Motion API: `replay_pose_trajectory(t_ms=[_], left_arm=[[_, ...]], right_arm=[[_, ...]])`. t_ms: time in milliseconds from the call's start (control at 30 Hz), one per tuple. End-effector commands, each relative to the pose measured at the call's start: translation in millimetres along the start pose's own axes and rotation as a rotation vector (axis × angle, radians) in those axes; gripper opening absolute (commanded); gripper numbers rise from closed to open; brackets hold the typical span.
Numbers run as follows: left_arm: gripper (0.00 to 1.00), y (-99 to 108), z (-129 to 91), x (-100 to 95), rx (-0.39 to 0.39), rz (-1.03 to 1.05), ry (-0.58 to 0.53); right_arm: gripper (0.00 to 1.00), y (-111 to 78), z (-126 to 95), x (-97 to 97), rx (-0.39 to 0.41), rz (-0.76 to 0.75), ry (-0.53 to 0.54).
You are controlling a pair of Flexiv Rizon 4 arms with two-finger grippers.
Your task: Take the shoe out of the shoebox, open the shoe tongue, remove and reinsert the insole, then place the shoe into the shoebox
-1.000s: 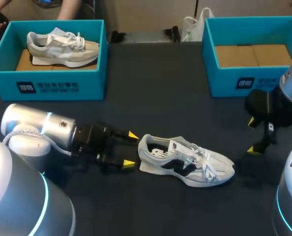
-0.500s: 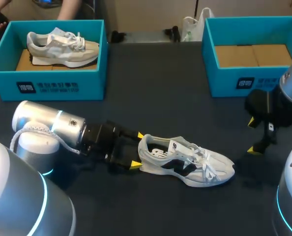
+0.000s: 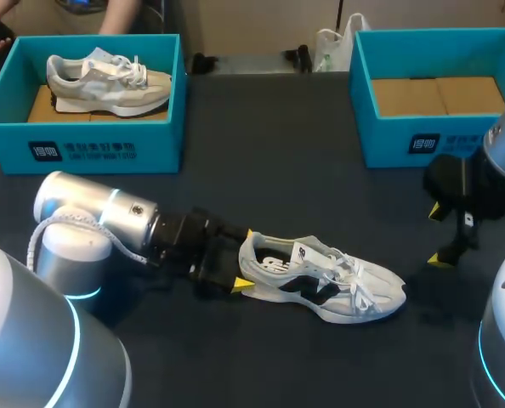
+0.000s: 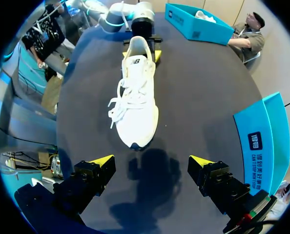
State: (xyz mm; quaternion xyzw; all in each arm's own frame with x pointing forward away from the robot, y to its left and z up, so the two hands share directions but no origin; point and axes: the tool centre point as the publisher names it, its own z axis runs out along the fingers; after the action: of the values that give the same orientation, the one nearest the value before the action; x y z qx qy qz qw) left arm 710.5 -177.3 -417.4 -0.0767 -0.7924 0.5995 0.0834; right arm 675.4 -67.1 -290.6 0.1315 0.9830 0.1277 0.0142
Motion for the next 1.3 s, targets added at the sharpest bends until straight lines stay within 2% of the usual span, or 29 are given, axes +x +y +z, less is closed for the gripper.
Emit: replay_pose_trajectory(t_ms=[33, 500, 1300], left_arm=[[1.00, 3, 4, -4.2, 0.006, -0.007, 0.012], [1.00, 3, 12, 0.2, 0.035, -0.030, 0.063], [1.00, -2, 30, 5.7, 0.050, -0.026, 0.076]], right_arm=[[1.00, 0.7, 1, 0.6, 0.003, 0.001, -0.002], [1.00, 0.7, 1, 0.6, 0.003, 0.001, -0.002], [1.00, 0.7, 1, 0.6, 0.003, 0.001, -0.002]])
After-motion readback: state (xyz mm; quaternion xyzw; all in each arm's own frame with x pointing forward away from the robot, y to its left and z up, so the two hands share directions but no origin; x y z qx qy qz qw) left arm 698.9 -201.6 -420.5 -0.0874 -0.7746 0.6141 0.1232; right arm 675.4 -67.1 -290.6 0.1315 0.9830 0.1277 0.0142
